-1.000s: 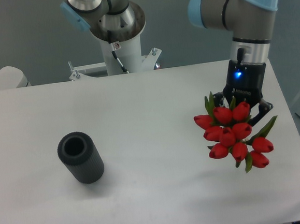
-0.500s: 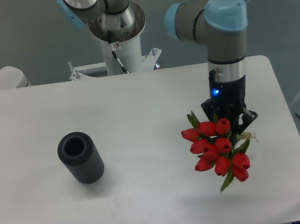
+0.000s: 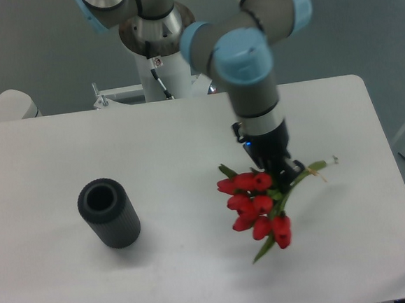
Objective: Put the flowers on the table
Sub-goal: 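Lower the held red tulips down onto the table surface, then open the gripper to release the tulips and lift away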
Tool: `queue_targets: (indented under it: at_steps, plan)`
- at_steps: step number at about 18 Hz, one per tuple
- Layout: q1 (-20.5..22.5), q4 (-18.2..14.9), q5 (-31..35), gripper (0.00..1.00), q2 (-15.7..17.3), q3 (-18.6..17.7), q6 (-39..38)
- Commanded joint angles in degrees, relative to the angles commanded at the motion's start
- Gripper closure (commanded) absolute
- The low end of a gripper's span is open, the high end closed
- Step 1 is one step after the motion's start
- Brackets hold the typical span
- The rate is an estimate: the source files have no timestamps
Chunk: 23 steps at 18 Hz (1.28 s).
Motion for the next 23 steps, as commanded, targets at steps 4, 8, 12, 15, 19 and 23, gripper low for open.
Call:
queue_targets:
  at_steps: [4,8,12,15,19,23]
  plan:
    - [-0.6,0.0,0.2,0.74,-1.2,-0.9,-1.8]
    - [-1.9,0.0,3.1,0.74,-4.8,-0.4,-5.4]
    - [-2.8,0.2,5.2,0.74,-7.8,-0.6,-5.9]
    - [-4.1,0.3,7.1,0.74,-9.4,-0.3,-7.5]
    - [-4.6,0.6,7.0,0.74,-10.4,-0.4,-7.3]
    - [-4.7,0.7,6.9,0.56,-10.7,-0.1,-6.9]
